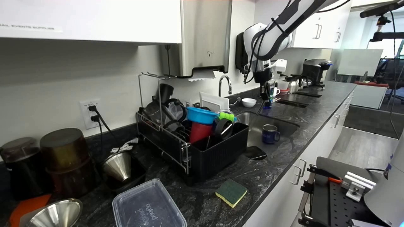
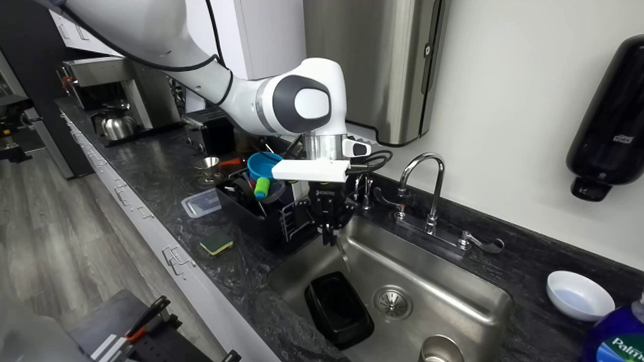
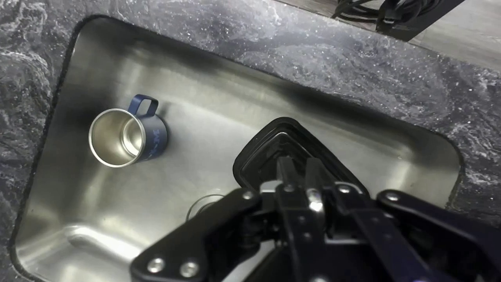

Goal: Remove the knife from the dish rack and put it in the sink

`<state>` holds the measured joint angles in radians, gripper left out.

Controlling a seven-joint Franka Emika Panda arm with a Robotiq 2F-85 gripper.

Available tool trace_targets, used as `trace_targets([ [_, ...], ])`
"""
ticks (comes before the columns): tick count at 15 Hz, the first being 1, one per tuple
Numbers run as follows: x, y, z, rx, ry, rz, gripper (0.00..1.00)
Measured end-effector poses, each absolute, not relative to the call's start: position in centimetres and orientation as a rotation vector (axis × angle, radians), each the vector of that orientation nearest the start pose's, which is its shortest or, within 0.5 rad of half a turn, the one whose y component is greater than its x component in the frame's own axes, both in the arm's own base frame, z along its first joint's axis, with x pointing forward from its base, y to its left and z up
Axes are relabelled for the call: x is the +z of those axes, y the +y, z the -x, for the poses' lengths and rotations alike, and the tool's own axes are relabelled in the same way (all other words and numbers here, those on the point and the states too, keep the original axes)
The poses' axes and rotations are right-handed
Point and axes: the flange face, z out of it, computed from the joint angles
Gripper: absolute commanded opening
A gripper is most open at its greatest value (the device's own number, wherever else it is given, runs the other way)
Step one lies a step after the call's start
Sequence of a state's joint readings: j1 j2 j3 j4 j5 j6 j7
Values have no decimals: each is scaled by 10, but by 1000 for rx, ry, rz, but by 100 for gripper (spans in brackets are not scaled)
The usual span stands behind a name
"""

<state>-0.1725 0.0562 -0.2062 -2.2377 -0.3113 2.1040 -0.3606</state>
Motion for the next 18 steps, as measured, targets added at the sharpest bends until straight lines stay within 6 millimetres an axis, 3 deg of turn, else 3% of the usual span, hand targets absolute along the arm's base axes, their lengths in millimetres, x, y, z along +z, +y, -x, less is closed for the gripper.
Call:
trace_targets([
  [11,318,-193,-456,454,-274,3098,3],
  [18,313,-177,-454,425,-471,2946,3],
])
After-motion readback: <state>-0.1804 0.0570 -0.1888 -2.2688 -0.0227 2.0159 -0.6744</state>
